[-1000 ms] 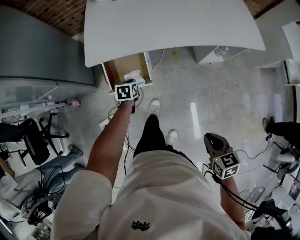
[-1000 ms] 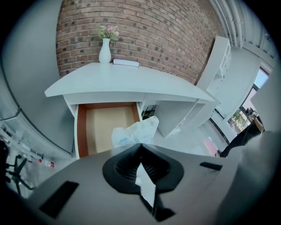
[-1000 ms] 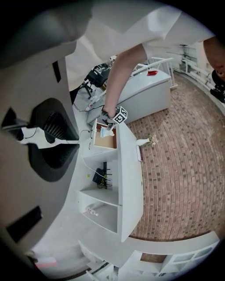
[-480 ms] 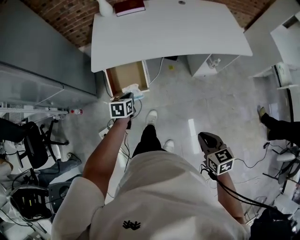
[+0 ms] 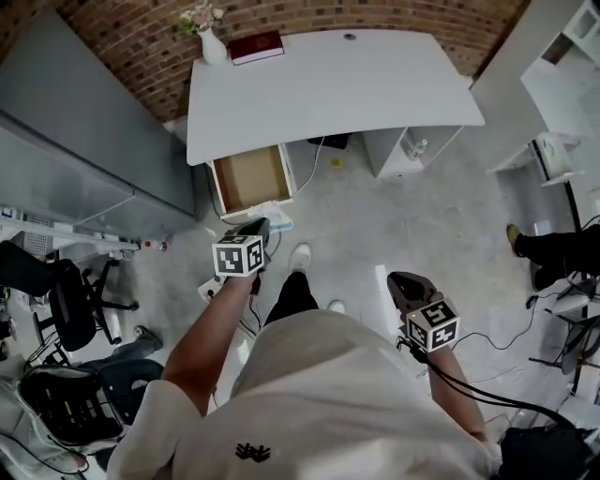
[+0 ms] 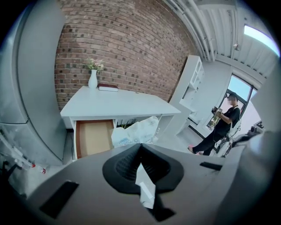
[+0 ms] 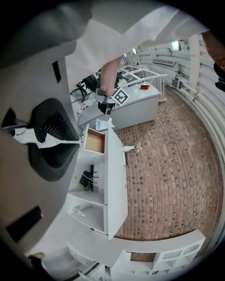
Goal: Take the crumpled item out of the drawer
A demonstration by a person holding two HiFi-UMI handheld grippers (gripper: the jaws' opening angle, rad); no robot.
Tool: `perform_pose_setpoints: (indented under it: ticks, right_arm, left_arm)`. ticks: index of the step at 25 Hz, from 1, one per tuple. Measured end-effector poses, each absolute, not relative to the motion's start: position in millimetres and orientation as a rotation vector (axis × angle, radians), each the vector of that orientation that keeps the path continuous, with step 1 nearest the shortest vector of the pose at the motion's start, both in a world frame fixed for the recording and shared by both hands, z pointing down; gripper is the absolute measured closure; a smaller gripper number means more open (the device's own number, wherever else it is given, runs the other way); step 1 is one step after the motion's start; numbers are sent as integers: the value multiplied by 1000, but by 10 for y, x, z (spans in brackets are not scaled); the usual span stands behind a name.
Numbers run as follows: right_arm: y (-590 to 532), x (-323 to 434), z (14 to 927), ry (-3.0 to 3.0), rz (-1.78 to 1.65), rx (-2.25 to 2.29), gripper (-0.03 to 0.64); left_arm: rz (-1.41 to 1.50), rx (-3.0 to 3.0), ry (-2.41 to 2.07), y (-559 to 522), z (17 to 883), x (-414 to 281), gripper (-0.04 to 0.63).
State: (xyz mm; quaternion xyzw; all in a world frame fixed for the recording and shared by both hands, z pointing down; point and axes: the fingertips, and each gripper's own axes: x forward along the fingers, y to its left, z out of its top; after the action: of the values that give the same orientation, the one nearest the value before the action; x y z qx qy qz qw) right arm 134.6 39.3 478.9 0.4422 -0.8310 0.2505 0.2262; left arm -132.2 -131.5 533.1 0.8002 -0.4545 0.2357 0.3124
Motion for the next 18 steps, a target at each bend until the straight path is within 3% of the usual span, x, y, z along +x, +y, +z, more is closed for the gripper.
perform_pose_setpoints:
  ticks: [18]
  right_arm:
    - [855, 1519, 4587, -2381, 629, 1178, 580]
  left_arm:
    - [582, 2233, -1062, -52, 4748, -742, 572]
